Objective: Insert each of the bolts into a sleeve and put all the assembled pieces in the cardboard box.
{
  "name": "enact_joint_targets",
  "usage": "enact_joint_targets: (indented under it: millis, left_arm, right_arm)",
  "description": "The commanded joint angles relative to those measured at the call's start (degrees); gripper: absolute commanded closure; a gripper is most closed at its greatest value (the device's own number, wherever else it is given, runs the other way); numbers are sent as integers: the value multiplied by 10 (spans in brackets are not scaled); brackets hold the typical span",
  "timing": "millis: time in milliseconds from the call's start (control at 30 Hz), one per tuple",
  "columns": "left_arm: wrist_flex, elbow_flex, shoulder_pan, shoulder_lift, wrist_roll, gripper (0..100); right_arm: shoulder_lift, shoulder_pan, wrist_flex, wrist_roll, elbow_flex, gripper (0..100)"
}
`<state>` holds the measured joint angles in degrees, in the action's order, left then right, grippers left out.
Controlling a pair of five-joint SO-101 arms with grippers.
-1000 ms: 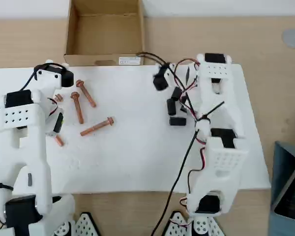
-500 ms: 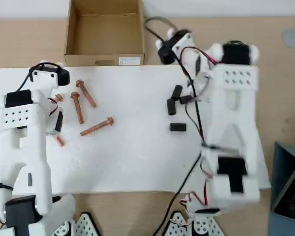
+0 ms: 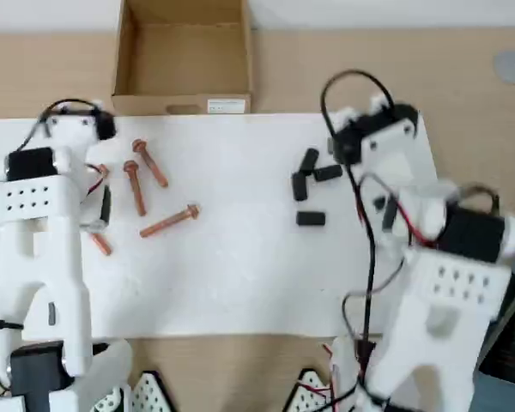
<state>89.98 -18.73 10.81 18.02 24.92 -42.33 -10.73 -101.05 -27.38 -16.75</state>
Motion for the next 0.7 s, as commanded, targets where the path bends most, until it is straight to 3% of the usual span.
enact_joint_targets:
  millis: [0,233,400,667]
  left_arm:
    - [19,50,-65,2,33,994]
    - [17,54,-155,-10,103,994]
    - [-28,58,-164,-80,129,991]
    - [-31,120,-194,-156,151,902]
  right_arm:
    - [-86,-29,8,10,-65,988]
    - [-203,-87,62,34,-169,988]
    - [-234,-108,78,34,-204,988]
    - [-236,-108,88,38,-238,988]
